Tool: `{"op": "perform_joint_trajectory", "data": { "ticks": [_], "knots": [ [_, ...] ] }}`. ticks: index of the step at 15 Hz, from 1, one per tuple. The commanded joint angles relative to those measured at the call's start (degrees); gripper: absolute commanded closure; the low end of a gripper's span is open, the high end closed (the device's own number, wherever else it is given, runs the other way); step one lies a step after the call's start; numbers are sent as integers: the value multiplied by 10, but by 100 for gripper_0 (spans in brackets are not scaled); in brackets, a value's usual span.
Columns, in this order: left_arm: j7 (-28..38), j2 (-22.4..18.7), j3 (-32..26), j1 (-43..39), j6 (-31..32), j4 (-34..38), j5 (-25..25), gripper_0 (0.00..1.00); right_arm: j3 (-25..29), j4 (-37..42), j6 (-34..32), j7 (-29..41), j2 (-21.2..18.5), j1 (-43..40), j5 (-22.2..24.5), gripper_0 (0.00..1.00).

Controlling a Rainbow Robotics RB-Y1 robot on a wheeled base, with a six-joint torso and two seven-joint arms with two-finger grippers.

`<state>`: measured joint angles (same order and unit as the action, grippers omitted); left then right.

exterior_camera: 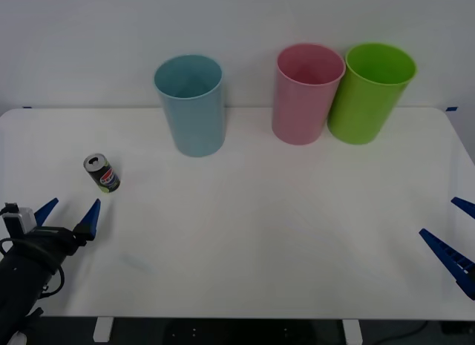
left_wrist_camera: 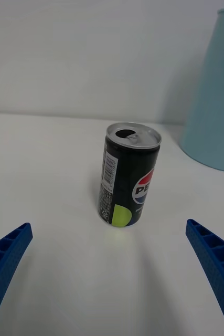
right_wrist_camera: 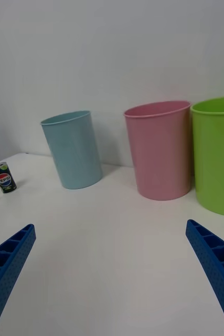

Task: Grasp the object on the table and drop it into the matching bin: aluminum can to the light blue bin, PET bottle to the pink bin.

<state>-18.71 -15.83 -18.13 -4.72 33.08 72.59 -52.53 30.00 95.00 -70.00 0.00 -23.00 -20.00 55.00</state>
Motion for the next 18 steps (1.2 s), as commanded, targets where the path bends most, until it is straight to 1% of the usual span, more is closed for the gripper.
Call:
{"op": "perform_joint_trajectory", "data": {
  "ticks": [1, 9, 11, 14, 18],
  "knots": [
    [0, 10, 2, 22, -13, -14, -11, 0, 0, 0, 0, 0, 0, 0, 0, 0],
    [-6, 12, -3, 116, -15, -116, -33, 0, 0, 0, 0, 0, 0, 0, 0, 0],
    [-9, 12, -3, 130, -26, -127, -39, 0, 0, 0, 0, 0, 0, 0, 0, 0],
    [-12, 16, 0, 148, -60, -133, -49, 0, 0, 0, 0, 0, 0, 0, 0, 0],
    [-16, 19, -6, 184, -65, -169, -64, 0, 0, 0, 0, 0, 0, 0, 0, 0]
  ]
}}
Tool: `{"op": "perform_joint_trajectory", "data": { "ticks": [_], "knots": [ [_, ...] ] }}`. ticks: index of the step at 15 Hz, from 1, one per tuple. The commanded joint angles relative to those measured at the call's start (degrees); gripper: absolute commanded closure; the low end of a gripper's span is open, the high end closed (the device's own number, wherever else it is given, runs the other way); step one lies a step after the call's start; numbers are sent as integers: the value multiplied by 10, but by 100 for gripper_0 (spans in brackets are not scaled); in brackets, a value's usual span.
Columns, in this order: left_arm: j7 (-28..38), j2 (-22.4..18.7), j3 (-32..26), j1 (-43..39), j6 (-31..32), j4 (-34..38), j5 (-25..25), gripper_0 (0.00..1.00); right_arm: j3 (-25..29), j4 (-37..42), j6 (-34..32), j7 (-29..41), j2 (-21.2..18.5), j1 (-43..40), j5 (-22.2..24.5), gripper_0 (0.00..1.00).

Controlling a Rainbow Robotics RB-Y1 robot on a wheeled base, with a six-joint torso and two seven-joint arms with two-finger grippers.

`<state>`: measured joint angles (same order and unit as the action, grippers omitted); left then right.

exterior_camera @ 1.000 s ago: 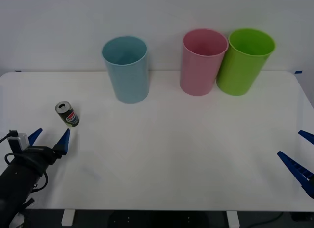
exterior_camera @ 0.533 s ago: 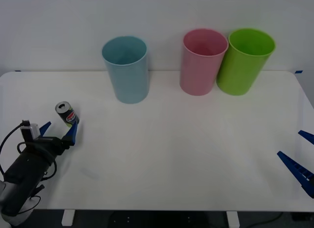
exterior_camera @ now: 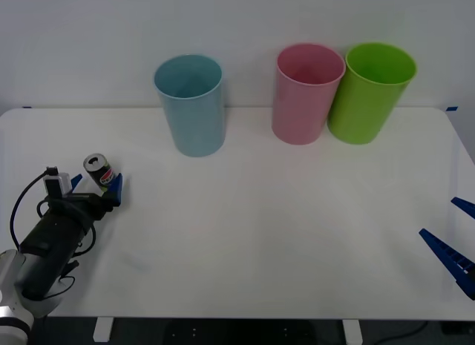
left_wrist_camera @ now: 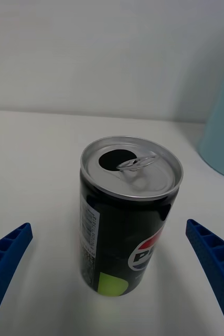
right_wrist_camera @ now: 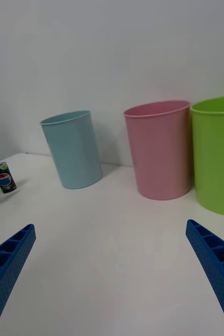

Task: Grasp the object on the table and drop it into the matching bin: aluminum can to the light blue bin, PET bottle to the pink bin.

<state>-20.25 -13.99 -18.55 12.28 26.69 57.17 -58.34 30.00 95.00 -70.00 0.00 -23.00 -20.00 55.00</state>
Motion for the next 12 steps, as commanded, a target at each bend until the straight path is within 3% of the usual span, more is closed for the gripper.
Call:
{"op": "perform_joint_trajectory", "data": {
  "ticks": [1, 12],
  "knots": [
    [-1, 1, -4, 22, -3, -21, -11, 0, 0, 0, 0, 0, 0, 0, 0, 0],
    [-4, 4, -6, 61, -21, -57, -30, 0, 0, 0, 0, 0, 0, 0, 0, 0]
  ]
}}
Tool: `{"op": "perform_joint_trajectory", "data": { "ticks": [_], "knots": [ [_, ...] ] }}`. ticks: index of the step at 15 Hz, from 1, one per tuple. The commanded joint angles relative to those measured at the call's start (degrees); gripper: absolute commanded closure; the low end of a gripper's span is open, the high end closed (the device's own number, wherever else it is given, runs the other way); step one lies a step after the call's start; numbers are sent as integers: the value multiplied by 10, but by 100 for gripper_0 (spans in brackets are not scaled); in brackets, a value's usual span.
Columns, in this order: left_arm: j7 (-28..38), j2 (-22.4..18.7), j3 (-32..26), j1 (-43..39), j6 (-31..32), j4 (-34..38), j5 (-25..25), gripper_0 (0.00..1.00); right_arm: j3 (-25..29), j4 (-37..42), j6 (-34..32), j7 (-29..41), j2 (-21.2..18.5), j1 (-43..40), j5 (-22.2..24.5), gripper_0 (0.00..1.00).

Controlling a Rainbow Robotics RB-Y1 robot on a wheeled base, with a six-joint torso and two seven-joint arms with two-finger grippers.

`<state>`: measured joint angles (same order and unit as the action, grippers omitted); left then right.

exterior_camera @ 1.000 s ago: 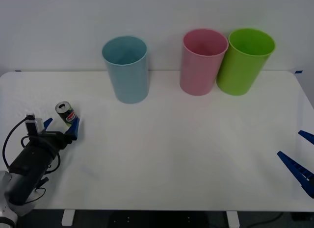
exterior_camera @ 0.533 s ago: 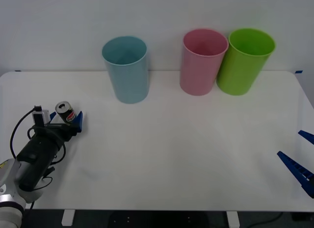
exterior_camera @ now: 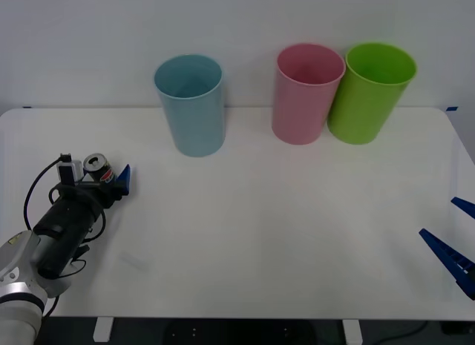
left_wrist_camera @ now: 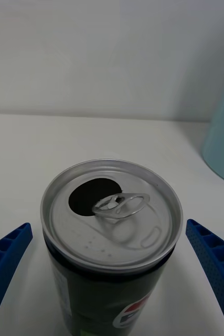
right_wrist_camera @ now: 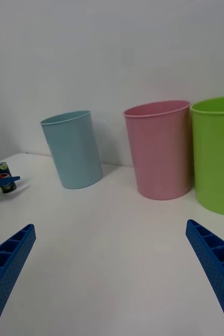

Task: Grasp the object on the table and drop it into the matching bin: aluminum can to the light blue bin, PET bottle to the pink bin.

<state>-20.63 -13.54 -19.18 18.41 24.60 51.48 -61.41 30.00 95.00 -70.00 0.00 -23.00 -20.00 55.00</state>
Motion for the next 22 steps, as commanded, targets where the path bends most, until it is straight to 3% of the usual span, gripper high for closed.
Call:
{"op": "perform_joint_trajectory", "data": {
  "ticks": [1, 3, 4, 13, 22],
  "knots": [
    [-1, -1, 0, 0, 0, 0, 1, 1, 0, 0, 0, 0, 0, 0, 0, 0],
    [-4, -1, 0, 0, 0, 0, -1, 94, 0, 0, 0, 0, 0, 0, 0, 0],
    [-6, -1, 0, 0, 0, 0, -3, 100, 0, 0, 0, 0, 0, 0, 0, 0],
    [-12, -3, -3, -10, 21, 5, 6, 100, 0, 0, 0, 0, 0, 0, 0, 0],
    [17, -3, 5, -102, 34, 176, 13, 100, 0, 0, 0, 0, 0, 0, 0, 0]
  ]
}}
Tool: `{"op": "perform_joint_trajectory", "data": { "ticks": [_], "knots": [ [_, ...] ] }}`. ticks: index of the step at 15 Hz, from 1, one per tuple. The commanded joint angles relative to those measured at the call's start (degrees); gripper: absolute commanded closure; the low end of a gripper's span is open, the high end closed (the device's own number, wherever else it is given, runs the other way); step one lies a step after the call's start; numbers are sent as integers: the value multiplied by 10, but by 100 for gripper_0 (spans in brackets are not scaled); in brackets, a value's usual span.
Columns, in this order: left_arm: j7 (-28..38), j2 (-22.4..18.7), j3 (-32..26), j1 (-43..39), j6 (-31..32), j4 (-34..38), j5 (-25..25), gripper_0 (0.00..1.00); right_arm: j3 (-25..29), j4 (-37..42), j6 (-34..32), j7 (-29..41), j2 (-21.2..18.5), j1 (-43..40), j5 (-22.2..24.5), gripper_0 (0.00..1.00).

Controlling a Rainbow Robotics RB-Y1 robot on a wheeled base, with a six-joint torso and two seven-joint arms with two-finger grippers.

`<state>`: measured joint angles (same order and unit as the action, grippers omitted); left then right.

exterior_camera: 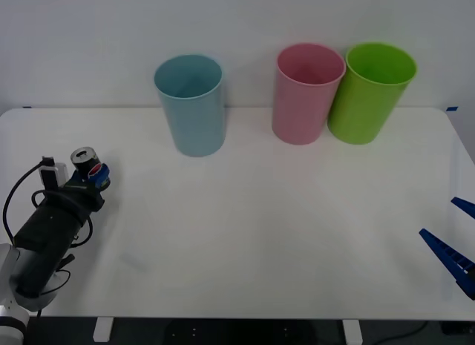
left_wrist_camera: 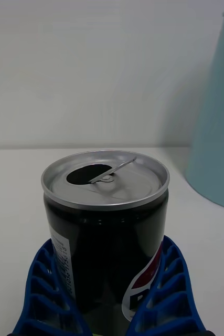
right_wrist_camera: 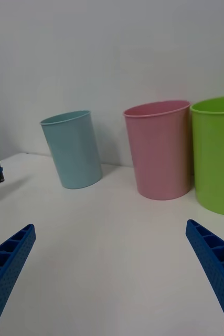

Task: Grasp the object on the table and drop it into the matching bin: aluminum can to the light blue bin, PET bottle to the pink bin.

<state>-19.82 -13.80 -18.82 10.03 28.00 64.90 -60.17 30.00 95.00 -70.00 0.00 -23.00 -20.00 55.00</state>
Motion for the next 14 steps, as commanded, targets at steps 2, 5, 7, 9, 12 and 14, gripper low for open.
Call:
{"op": "perform_joint_trajectory", "data": {
  "ticks": [2, 5, 7, 9, 12, 14],
  "knots": [
    [19, 0, 2, -40, 1, 91, 0, 100, 0, 0, 0, 0, 0, 0, 0, 0],
    [77, -1, 4, -55, 18, 150, -14, 100, 0, 0, 0, 0, 0, 0, 0, 0],
    [119, 0, 4, -58, 28, 190, -29, 100, 0, 0, 0, 0, 0, 0, 0, 0],
    [160, -2, 4, -58, 45, 226, -42, 100, 0, 0, 0, 0, 0, 0, 0, 0],
    [219, -3, 3, -53, 61, 270, -70, 100, 0, 0, 0, 0, 0, 0, 0, 0],
    [234, -3, 4, -39, 70, 286, -86, 100, 0, 0, 0, 0, 0, 0, 0, 0]
  ]
}}
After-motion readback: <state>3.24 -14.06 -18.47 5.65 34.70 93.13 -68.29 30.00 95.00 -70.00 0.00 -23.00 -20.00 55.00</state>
